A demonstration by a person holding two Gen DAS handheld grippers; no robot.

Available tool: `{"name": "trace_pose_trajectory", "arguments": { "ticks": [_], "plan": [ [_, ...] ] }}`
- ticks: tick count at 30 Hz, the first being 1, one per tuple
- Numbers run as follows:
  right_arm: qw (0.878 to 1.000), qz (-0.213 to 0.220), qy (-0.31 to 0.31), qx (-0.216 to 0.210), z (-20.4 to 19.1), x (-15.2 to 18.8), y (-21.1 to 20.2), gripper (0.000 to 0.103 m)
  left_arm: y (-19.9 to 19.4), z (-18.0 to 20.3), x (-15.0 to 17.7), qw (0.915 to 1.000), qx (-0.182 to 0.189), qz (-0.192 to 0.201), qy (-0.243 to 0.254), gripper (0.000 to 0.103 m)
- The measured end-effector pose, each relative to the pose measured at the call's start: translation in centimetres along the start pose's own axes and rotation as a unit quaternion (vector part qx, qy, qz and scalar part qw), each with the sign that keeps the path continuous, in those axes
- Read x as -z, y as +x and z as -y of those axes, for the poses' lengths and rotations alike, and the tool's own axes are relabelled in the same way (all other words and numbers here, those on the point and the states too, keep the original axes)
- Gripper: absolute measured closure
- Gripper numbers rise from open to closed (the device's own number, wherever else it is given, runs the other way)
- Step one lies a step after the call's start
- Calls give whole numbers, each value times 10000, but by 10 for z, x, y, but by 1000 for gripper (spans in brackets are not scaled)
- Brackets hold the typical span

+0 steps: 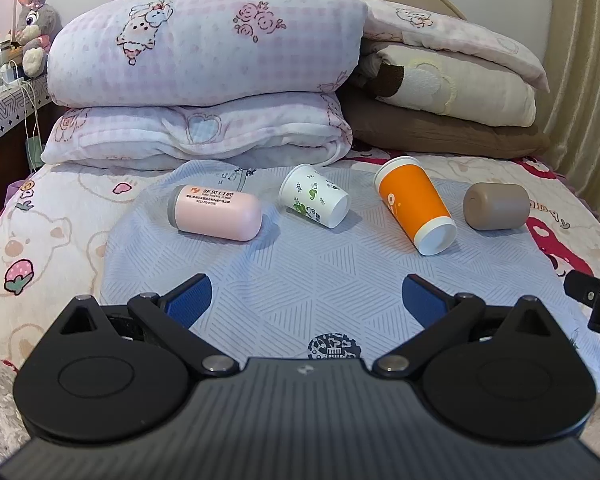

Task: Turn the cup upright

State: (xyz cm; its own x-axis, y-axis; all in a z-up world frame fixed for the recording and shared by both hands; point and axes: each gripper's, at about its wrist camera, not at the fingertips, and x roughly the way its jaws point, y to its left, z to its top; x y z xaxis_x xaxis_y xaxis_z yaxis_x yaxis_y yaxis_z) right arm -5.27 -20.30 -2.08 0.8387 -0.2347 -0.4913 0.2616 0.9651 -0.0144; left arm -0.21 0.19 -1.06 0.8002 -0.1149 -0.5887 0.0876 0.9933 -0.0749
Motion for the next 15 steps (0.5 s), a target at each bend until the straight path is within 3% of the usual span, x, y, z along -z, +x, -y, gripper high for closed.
{"name": "trace_pose_trajectory", "arguments": {
  "ticks": [15],
  "plan": [
    [10000,-31,-23,20,-3,2,0,0,5,-3,0,9996,125,-174,-188,0]
  ]
}}
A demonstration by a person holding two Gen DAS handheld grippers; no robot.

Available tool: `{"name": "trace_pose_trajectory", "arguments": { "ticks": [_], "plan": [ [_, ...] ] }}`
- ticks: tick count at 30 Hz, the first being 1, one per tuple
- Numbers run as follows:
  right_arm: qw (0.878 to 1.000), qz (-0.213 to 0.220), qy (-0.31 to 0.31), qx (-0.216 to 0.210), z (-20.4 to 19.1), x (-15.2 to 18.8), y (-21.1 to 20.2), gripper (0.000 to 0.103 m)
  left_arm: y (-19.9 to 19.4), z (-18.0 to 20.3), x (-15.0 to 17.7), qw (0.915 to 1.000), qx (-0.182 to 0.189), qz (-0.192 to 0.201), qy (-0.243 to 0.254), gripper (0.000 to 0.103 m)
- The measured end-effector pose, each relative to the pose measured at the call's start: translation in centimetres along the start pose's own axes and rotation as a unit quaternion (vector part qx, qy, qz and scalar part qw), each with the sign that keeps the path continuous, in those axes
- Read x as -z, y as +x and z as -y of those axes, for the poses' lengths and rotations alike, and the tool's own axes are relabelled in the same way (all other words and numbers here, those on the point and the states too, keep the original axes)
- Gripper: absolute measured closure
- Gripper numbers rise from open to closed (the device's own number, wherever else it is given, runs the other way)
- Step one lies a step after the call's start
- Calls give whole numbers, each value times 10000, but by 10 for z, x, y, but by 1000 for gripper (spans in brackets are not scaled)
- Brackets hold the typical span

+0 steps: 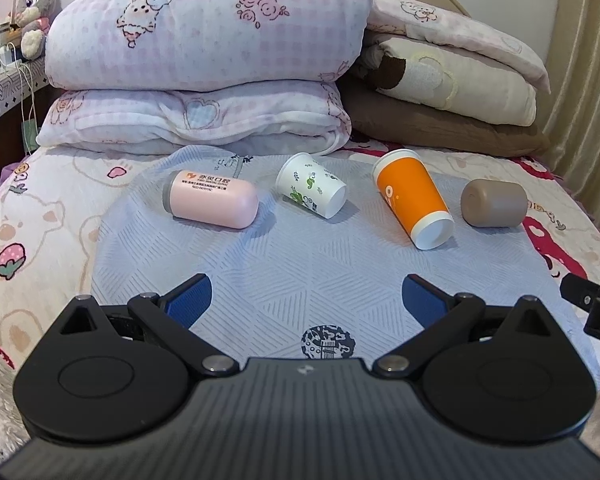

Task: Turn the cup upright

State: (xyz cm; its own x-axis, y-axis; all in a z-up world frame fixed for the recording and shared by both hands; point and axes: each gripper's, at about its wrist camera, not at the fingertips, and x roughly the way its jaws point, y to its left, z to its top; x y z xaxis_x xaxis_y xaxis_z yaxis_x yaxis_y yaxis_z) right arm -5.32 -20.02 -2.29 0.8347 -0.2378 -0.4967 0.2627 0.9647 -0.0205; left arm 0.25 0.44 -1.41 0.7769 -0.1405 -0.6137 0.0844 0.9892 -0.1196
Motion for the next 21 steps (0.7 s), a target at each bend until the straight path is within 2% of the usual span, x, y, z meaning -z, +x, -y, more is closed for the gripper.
{"name": "trace_pose_trajectory", "arguments": {
  "ticks": [17,21],
  "plan": [
    [10000,-34,-32,-1,-2,1,1,0,2,-1,1,10000,-7,-41,13,0],
    [10000,-60,-42,-48,-3,1,1,0,6,1,1,9998,-14,-151,86,0]
  ]
}}
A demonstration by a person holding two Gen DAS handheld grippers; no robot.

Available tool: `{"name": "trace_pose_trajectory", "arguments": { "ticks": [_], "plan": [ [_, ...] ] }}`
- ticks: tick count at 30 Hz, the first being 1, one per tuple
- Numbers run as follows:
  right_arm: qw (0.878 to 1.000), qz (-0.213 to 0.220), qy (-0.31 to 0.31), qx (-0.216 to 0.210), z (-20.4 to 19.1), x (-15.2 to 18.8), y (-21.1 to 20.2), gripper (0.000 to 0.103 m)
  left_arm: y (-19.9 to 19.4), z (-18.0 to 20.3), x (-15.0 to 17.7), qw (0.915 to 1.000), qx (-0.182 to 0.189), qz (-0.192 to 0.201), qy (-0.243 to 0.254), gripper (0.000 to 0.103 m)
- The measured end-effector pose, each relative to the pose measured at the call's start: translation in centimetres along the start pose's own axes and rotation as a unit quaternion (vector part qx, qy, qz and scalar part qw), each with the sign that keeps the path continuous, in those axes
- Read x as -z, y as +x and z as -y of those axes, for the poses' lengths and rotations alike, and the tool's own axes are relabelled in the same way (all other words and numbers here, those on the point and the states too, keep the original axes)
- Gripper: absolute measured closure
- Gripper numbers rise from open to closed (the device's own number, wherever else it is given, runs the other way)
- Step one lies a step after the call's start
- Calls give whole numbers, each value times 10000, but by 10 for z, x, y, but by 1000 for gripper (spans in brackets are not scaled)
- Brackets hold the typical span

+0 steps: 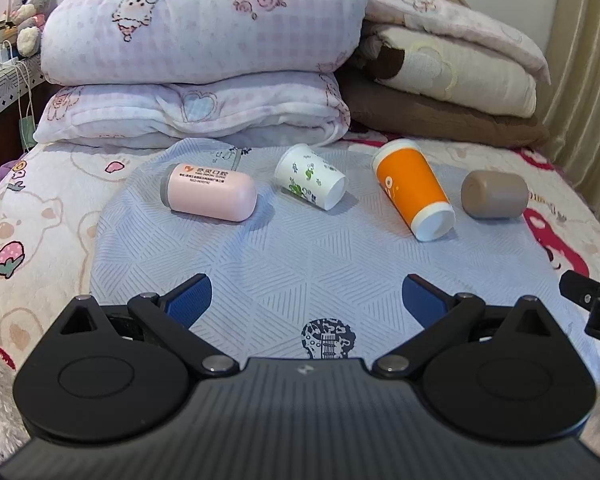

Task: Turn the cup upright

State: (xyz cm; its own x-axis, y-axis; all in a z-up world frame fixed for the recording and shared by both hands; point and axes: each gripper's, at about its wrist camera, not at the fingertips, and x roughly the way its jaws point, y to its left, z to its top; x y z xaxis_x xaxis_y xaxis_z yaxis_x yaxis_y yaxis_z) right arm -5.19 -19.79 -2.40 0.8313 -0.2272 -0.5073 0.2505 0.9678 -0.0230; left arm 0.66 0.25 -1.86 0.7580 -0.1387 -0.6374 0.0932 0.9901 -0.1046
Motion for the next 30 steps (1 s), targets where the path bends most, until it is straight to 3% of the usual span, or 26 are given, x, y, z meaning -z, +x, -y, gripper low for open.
{"name": "trace_pose_trajectory", "arguments": {
  "ticks": [5,8,12,20,23,27,30],
  "plan": [
    [9972,-503,139,-534,9,-10,4,0,3,2,-9,9993,36,-339,175,0],
    [9888,-929,331,-1124,23,-23,6,0,0,1,-25,9981,196,-548,217,0],
    [9773,-1190,294,-1725,39,-47,3,0,-6,9,-53,9969,93,-626,467,0],
    [9659,-1409,-123,-2167,40,-90,13,1,14,20,-114,9933,478,-959,423,0],
    [9583,-1475,-272,-2433,29,-102,19,2,28,26,-128,9930,475,-988,437,0],
    [9488,-1543,-543,-2702,8,-114,34,4,53,31,-143,9902,796,-1100,314,0],
    [9424,-1645,-603,-2850,-5,-121,55,8,69,33,-148,9904,968,-969,189,0]
  ]
}}
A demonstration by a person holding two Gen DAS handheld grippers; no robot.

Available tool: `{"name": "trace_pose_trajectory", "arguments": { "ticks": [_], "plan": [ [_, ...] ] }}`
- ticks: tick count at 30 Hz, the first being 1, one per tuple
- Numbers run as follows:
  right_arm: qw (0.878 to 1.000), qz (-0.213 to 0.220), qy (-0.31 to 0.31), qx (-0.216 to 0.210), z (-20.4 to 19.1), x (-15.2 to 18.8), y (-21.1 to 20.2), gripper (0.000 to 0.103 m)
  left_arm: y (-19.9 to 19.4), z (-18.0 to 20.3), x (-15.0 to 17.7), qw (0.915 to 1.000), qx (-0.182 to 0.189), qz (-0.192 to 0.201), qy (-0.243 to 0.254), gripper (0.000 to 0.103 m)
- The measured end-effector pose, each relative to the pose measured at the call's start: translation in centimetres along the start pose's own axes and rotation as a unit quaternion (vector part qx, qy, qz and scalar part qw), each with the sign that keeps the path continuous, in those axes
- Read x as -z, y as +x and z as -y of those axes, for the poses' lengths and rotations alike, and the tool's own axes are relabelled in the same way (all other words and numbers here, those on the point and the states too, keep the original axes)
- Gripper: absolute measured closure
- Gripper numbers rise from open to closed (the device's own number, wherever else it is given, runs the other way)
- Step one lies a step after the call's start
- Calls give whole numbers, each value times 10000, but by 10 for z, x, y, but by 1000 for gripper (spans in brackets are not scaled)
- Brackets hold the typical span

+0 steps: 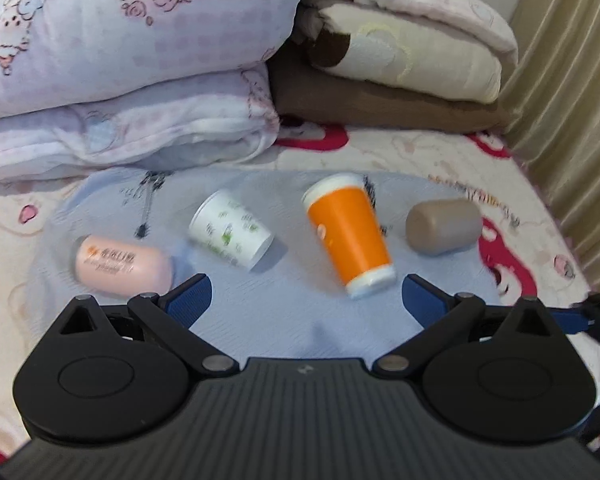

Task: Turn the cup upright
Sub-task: 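Move the right tool toward the lying orange cup and straddle its body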

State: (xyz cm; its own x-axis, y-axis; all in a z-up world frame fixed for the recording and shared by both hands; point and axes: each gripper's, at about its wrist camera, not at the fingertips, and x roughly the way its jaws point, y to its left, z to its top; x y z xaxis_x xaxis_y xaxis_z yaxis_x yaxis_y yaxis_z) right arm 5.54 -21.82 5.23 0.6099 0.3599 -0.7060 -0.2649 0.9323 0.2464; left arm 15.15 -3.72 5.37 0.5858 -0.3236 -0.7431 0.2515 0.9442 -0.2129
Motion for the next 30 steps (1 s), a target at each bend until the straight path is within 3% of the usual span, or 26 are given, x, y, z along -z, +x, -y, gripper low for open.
{"name": "trace_pose_trajectory", "arguments": {
  "ticks": [2,6,11,18,25,30],
  "plan": [
    [9999,33,-102,-29,2,-8,13,11,10,-2,1,9997,-81,212,24,0],
    [9997,112,-205,44,12,-20,42,11,32,-18,4,9994,-251,224,-107,2],
    [9981,-70,-508,340,17,-25,80,13,53,-45,1,9972,-82,299,-676,3],
    [9946,-339,-669,713,35,-37,127,13,71,-50,2,9954,315,464,-780,4],
    [9970,-71,10,769,67,-24,166,13,79,-45,6,9959,421,440,-671,4],
    [9954,106,157,935,78,-22,181,17,82,-43,9,9962,465,390,-621,4]
  ]
}}
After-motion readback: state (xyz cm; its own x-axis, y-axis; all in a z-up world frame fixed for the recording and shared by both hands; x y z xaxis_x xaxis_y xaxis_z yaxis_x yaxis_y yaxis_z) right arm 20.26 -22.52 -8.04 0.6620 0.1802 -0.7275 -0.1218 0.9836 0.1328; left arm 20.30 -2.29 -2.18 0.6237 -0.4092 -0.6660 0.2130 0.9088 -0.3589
